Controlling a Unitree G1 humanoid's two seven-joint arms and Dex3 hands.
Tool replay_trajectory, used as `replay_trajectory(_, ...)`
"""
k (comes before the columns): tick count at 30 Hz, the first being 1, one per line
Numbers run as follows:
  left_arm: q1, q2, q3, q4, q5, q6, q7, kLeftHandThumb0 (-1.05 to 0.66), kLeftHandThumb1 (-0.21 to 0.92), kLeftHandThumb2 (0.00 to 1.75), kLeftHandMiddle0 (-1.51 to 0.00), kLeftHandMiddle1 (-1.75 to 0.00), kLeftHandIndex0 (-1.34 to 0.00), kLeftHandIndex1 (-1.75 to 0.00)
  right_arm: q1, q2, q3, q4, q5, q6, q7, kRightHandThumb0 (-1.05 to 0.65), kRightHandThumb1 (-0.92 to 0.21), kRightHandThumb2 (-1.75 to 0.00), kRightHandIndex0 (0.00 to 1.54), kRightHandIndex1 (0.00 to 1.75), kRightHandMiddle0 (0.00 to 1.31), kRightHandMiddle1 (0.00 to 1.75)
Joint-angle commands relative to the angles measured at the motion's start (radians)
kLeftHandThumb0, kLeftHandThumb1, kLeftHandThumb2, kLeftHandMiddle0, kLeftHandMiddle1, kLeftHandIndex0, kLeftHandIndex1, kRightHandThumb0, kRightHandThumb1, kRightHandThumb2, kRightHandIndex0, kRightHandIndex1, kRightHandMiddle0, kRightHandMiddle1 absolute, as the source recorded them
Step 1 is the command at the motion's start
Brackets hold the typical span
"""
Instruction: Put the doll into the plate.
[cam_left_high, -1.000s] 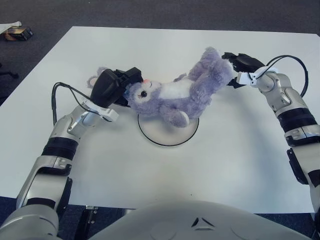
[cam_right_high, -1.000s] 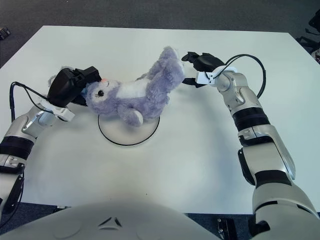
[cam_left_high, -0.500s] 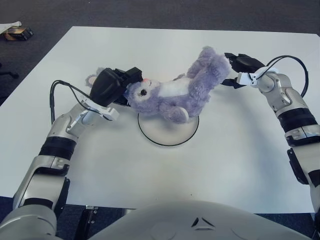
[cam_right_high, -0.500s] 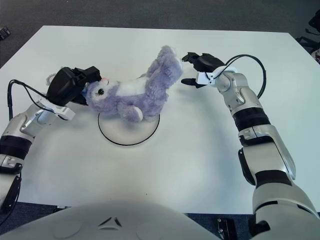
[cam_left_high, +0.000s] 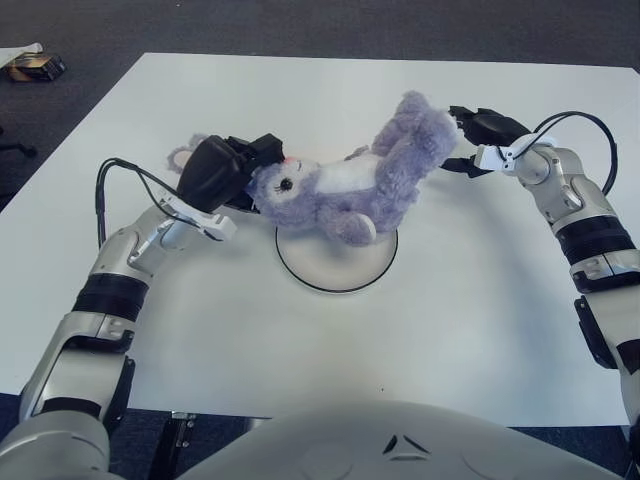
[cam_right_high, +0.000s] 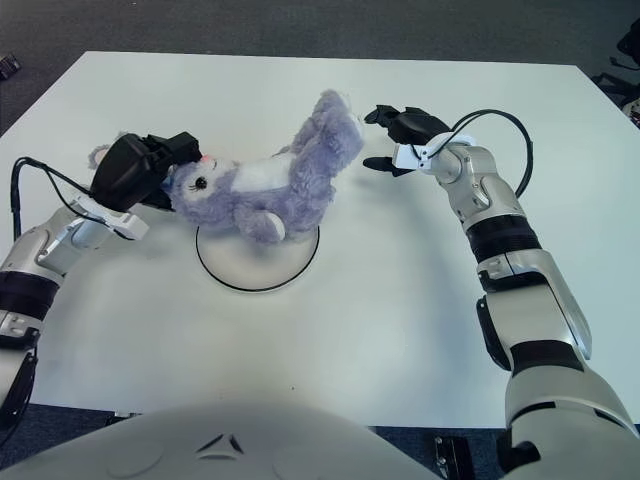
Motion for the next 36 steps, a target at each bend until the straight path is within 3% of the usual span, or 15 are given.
replay_trajectory(1, 0.003, 0.037, -0.012, -0.014, -0.012, -0.011, -0.034, -1.05, 0.92, 0.60, -1.18, -1.75, -0.20, -1.62, -0.017, -0.015, -0.012, 0.002, 0.007, 0.001, -0.005, -0.95, -0.92, -0.72, 0.00, 0.53, 0.00, 0.63)
replay_trajectory(5, 0.010, 0.056, -0.017, -0.027, -0.053, -0.030, -0.092, -1.05, 0.92, 0.60, -1.15, -1.75, -0.05, -1.34, -0.019, -0.015, -0.010, 0.009, 0.006, -0.003, -0.006, -0.96, -0.92, -0.73, 0.00, 0.51, 0.00, 0.62)
replay_trajectory(17, 0.030, 0.067, -0.030, -0.044, -0.210, -0.084, -0.248, -1.05, 0.92, 0.75, -1.07, -1.75, 0.00, -0.89, -0.022, -0.013, -0.011, 0.023, 0.008, -0.007, -0.011, -0.95, -0.92, -0.72, 0.00, 0.50, 0.00, 0.61)
replay_trajectory(30, 0.017, 0.081, -0.041, -0.009, -0.269, -0.211, -0.341, -1.05, 0.92, 1.07, -0.97, -1.75, 0.00, -0.56, -0.025, -0.012, -0.011, 0.030, 0.009, 0.003, -0.005, -0.94, -0.92, -0.71, 0.00, 0.49, 0.00, 0.62)
replay_trajectory(36, -0.007, 0.089, -0.080, 0.032, -0.376, -0.293, -0.428, -1.05, 0.92, 1.15, -0.94, -1.75, 0.00, -0.47, -0.027, -0.011, -0.010, 0.037, 0.010, 0.008, -0.003, -0.95, -0.92, -0.72, 0.00, 0.48, 0.00, 0.61)
